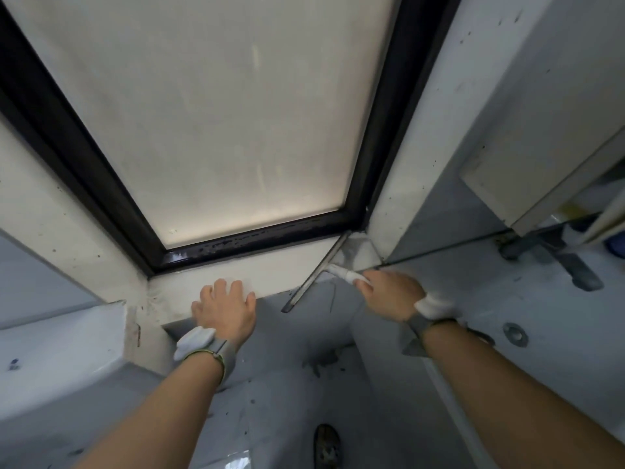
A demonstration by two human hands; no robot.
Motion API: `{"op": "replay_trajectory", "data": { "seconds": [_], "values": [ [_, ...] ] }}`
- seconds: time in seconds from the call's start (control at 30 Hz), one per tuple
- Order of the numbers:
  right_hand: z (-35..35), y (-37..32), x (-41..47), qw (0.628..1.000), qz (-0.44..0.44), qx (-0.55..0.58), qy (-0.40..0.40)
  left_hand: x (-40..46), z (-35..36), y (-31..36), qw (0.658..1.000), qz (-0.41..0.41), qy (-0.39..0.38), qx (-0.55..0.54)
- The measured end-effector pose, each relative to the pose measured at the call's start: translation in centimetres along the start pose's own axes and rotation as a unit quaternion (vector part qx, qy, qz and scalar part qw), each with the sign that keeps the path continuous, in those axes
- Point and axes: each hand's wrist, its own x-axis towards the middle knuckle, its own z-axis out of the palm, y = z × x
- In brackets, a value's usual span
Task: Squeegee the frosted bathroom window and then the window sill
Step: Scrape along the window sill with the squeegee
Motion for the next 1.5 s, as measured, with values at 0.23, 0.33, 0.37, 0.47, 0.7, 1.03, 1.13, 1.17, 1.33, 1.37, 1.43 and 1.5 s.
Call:
{"op": "replay_trajectory", "data": {
  "seconds": [0.23, 0.33, 0.37, 0.47, 0.7, 1.03, 1.13, 1.17, 1.33, 1.37, 1.43, 1.5],
  "values": [
    [1.2, -0.8, 0.7, 0.993, 0.111, 0.028, 0.014, -0.3, -0.6, -0.1, 1.0, 0.002, -0.01, -0.012],
    [2.0, -1.7, 0.4, 0.989, 0.14, 0.051, 0.021, -0.4, -0.5, -0.1, 1.0, 0.007, -0.009, -0.009],
    [2.4, -2.2, 0.0, 0.986, 0.152, 0.073, 0.018, -0.3, -0.4, -0.1, 1.0, 0.011, -0.009, -0.009],
    [3.9, -3.1, -1.8, 0.977, 0.182, 0.114, 0.01, -0.1, -0.1, -0.3, 1.0, 0.015, -0.011, -0.009],
    [4.5, -3.9, -5.7, 0.969, 0.222, 0.11, -0.017, 0.0, 0.6, -0.2, 1.0, 0.011, -0.01, 0.018],
    [1.5, -5.9, -3.2, 0.968, 0.216, 0.122, 0.027, 0.0, -0.1, -0.1, 0.999, 0.014, -0.043, 0.01],
    [0.6, -6.2, 0.3, 0.971, 0.208, 0.116, 0.021, -0.2, -0.8, -0.2, 0.998, 0.022, -0.054, 0.004],
    [0.5, -6.3, 1.3, 0.972, 0.206, 0.11, 0.015, -0.2, -1.0, -0.2, 0.998, 0.024, -0.057, 0.002],
    [2.0, -5.7, 2.1, 0.974, 0.195, 0.117, -0.001, -0.5, -1.8, 0.1, 0.998, 0.012, -0.061, -0.008],
    [2.4, -5.5, 1.7, 0.972, 0.195, 0.131, -0.003, -0.5, -1.9, 0.2, 0.998, 0.012, -0.058, -0.009],
    [3.2, -5.1, 0.5, 0.97, 0.195, 0.147, -0.015, -0.7, -2.0, 0.3, 0.998, 0.007, -0.055, -0.013],
    [3.8, -4.5, -0.8, 0.969, 0.194, 0.149, -0.017, -0.8, -2.1, 0.5, 0.999, 0.005, -0.05, -0.016]
  ]
}}
